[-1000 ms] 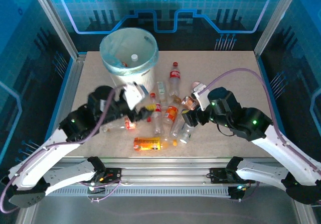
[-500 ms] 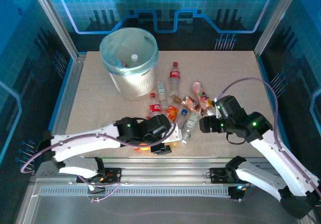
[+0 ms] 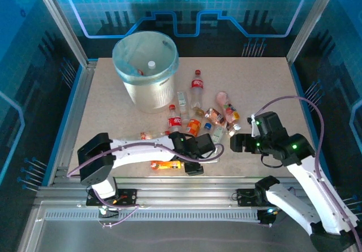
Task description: Put the plastic bottles in the bin
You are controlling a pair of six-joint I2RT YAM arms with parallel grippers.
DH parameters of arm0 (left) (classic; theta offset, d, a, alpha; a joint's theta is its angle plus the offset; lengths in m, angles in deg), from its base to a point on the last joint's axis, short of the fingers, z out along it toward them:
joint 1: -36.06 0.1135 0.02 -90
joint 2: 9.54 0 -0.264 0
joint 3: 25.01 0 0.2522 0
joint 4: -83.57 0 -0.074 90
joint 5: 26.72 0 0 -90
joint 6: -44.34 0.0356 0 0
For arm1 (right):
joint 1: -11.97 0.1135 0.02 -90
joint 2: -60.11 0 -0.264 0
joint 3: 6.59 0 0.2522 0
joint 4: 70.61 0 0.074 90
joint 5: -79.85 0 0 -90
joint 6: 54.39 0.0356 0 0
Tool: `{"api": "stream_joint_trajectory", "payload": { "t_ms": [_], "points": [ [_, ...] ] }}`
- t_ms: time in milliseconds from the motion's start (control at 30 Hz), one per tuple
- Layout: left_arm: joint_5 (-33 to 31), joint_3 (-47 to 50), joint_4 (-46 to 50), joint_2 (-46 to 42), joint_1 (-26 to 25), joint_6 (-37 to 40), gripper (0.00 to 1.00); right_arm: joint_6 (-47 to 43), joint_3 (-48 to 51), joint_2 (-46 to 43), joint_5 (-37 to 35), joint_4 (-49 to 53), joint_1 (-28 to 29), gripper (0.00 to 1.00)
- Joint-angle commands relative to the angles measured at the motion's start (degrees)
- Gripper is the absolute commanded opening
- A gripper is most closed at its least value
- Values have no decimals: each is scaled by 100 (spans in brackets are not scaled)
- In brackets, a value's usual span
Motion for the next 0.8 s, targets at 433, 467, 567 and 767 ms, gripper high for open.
{"api": "stream_joint_trajectory", "payload": {
  "t_ms": [433, 467, 567, 767],
  "points": [
    [-543, -583, 270, 916, 99, 480, 52, -218, 320, 546, 699, -740, -413, 84],
    [-536, -561, 274, 936, 105, 502, 52, -227, 320, 521, 682, -747, -425, 84],
    [-482, -535, 253, 1032, 130, 518, 51, -239, 486, 484, 679, -757, -474, 84],
    [-393, -508, 181, 1206, 227, 457, 48, -236, 531, 495, 706, -813, -546, 84]
  ]
}}
